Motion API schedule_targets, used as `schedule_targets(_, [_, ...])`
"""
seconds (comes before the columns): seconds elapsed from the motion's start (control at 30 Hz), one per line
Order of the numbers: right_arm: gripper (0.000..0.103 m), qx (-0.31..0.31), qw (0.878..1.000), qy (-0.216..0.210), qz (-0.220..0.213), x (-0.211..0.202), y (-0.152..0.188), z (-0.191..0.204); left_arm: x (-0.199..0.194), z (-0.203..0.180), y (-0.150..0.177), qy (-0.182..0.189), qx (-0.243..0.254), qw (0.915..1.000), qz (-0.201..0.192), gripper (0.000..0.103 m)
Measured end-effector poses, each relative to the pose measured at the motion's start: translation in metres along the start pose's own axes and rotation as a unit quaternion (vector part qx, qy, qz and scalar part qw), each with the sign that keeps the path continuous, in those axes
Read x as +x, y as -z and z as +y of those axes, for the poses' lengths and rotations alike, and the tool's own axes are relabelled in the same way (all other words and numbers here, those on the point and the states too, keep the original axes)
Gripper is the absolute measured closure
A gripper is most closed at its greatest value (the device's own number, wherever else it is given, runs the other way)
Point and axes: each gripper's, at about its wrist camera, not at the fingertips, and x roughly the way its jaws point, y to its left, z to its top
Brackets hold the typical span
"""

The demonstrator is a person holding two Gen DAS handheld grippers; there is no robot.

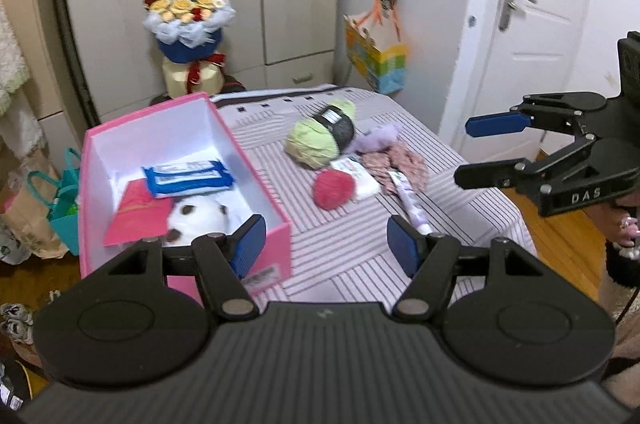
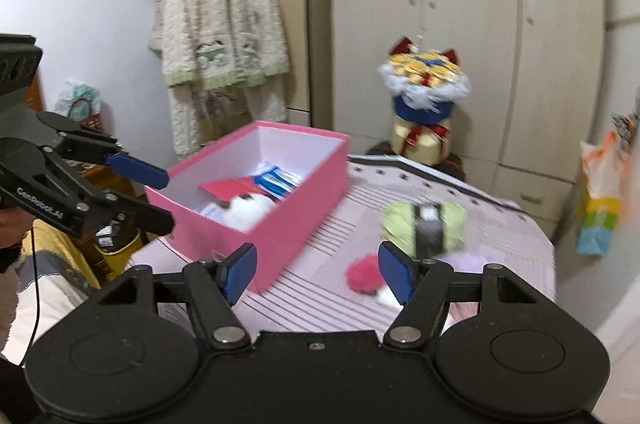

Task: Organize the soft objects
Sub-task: 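Move the left tool toward the pink pompom while the right tool approaches the toothpaste tube, then close the left gripper on the pink pompom while the right gripper grasps the toothpaste tube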

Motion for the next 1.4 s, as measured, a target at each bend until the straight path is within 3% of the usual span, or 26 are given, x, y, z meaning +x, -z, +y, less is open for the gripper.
schedule_targets(0.3, [0.031,0.037,0.999,0.012,0.028,0.004,0.045,-0.027,0.045,-0.024,0.005,0.031,0.009,0.9991,0.028,0.037])
schedule_targets(0.53, [0.031,0.055,0.998,0.012,0.029,0.023,0.075,-0.045,0.078,-0.039,0.009,0.027,0.023,0.9993,0.013,0.038])
schedule_targets(0.6, [0.031,0.044,0.998,0.027,0.024,0.032,0.083,-0.047,0.087,-0.044,0.01,0.021,0.029,0.9994,-0.002,0.038])
schedule_targets(0.7, [0.031,0.018,0.996,0.085,-0.007,0.049,0.097,-0.044,0.097,-0.05,0.015,0.013,0.04,0.9983,-0.04,0.037])
schedule_targets(0.83, [0.031,0.005,0.993,0.115,-0.028,0.068,0.11,-0.044,0.116,-0.052,0.016,0.013,0.027,0.9978,-0.059,0.037])
schedule_targets(0.93, [0.03,0.03,0.992,0.114,-0.038,0.082,0.116,-0.053,0.137,-0.052,0.014,0.001,0.015,0.9982,-0.059,0.038])
schedule_targets(1.1, [0.03,0.117,0.987,0.111,-0.018,0.103,0.12,-0.074,0.178,-0.051,0.007,-0.034,-0.008,0.9976,-0.059,0.039])
schedule_targets(1.17, [0.036,0.145,0.985,0.096,-0.021,0.108,0.12,-0.08,0.192,-0.053,0.004,-0.053,-0.012,0.9966,-0.062,0.039])
schedule_targets(1.27, [0.042,0.136,0.986,0.099,-0.018,0.116,0.119,-0.075,0.212,-0.052,0.001,-0.082,-0.018,0.9944,-0.064,0.04])
schedule_targets(1.4, [0.05,0.114,0.984,0.134,-0.004,0.124,0.122,-0.062,0.234,-0.039,0.003,-0.107,-0.051,0.9914,-0.055,0.043])
